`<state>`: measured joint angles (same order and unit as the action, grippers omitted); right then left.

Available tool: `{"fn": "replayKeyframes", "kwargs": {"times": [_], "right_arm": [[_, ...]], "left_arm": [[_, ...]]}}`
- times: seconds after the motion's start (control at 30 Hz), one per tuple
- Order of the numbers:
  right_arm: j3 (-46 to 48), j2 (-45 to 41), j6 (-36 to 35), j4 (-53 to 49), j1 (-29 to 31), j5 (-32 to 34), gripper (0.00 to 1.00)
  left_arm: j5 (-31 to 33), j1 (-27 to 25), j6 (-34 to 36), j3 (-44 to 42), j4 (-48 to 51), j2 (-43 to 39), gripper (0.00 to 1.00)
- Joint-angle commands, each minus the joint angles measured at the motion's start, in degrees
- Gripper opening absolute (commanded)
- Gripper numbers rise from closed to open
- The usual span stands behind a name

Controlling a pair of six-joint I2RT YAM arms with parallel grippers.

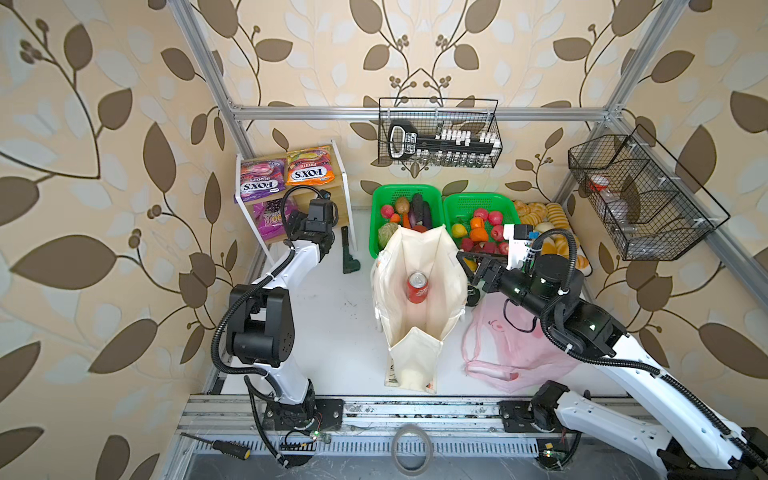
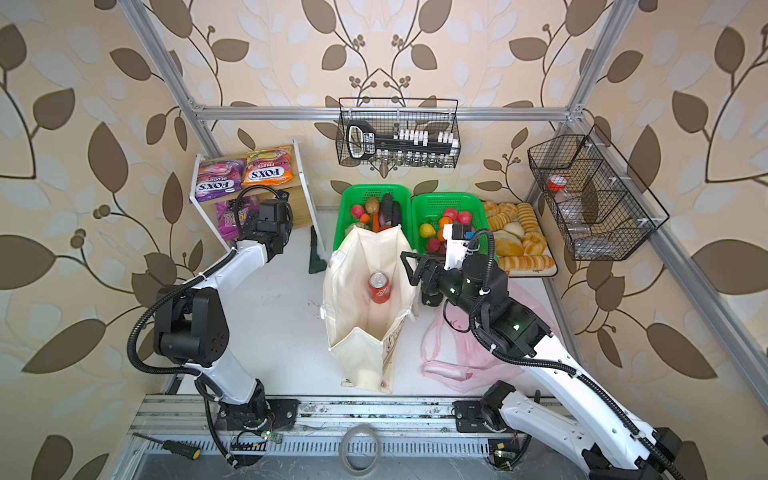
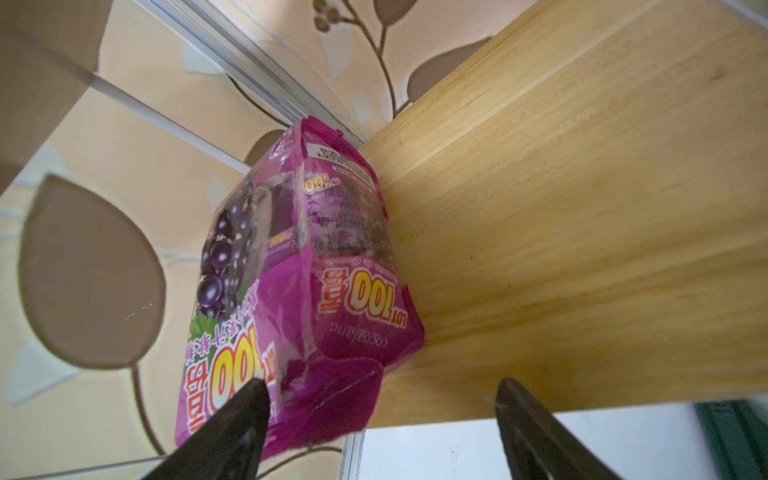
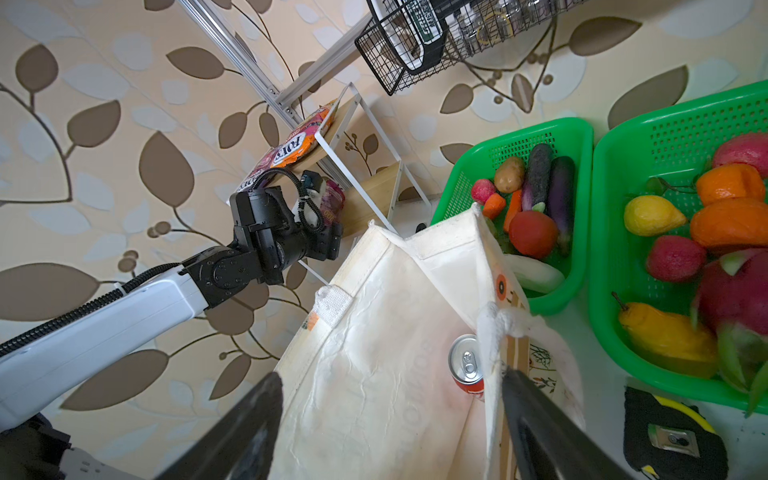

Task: Place the mixed food into the grocery bags and tie them
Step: 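Reach the left gripper to the grape candy bag while the right grips the rim, then grasp the purple grape candy bag on the shelf with the left gripper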

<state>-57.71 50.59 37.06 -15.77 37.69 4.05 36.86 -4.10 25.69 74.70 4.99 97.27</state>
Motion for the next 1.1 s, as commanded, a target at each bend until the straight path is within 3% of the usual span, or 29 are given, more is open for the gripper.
{"fn": "replayKeyframes", "kwargs": {"times": [0.0, 0.13, 0.3, 0.5, 0.67, 0.87, 1.07], "right_arm": [[1.2, 0.1, 0.0, -0.7, -0.3, 0.1, 0.83], [1.7, 0.4, 0.2, -0.7, -0.3, 0.0, 0.83], [2.3, 0.7, 0.3, -1.2, -0.4, -0.3, 0.83], [3.0, 0.9, -0.1, -2.2, -0.6, 0.1, 0.83], [3.3, 1.3, 0.3, -1.9, -0.7, -0.2, 0.83], [3.1, 2.0, 1.2, -0.2, -0.7, -0.8, 0.83], [3.1, 2.5, 1.9, -0.1, -0.7, -1.0, 0.83]], "left_arm": [[1.2, 0.8, 0.8, 0.3, -6.6, -0.6, 0.91], [2.4, 1.0, 3.8, -2.5, -11.9, 0.4, 0.98], [2.0, 1.6, 4.6, -3.1, -13.4, 2.5, 0.92], [-0.5, 1.6, 3.8, -4.4, -11.9, 1.2, 0.67], [-4.4, 1.4, 3.6, -5.5, -6.6, -1.6, 0.35], [-6.6, 0.6, 0.6, -6.8, -2.2, -6.1, 0.02], [-11.0, -0.5, -6.7, -6.1, 4.9, -11.5, 0.0]]}}
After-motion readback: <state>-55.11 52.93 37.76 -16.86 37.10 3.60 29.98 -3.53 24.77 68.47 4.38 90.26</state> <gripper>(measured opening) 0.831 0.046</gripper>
